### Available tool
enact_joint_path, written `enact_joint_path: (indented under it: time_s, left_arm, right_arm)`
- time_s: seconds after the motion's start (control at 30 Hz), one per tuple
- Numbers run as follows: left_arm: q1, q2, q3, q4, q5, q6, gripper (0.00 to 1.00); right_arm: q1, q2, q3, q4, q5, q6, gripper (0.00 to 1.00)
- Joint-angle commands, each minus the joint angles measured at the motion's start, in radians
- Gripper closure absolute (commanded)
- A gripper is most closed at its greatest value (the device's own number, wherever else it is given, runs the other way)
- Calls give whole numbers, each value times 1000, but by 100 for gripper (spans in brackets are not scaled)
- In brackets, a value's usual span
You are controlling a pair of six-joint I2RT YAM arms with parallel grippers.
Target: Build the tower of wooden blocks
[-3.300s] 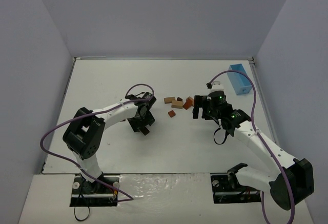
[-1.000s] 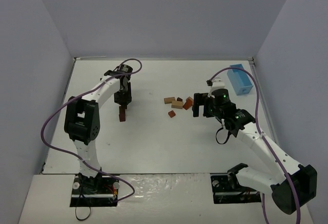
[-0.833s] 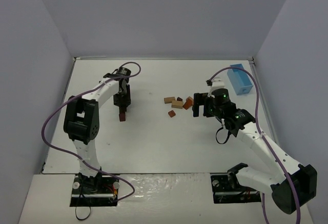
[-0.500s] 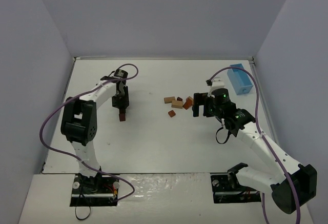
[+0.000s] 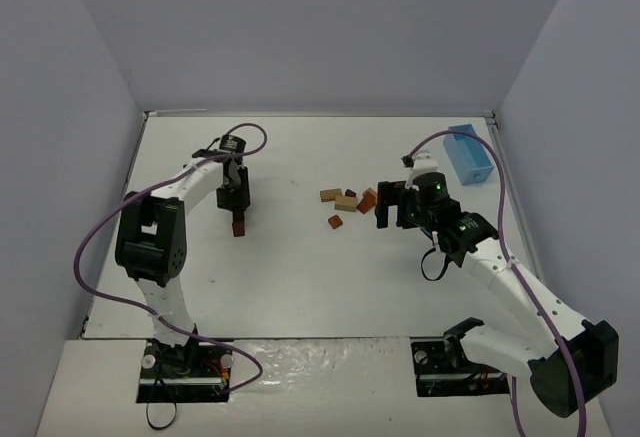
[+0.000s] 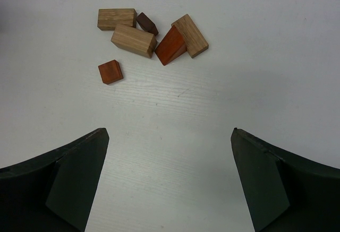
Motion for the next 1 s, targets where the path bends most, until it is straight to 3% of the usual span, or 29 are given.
enact_joint_path:
  time_s: [0.0, 0.97]
  left_arm:
    - [10, -60, 11, 24, 2, 33, 100]
    - [17, -59, -8, 26, 28, 40, 100]
  right_arm:
    - [-7, -12, 23, 34, -4, -10, 3]
    - [-7, -12, 19, 34, -11, -14, 2]
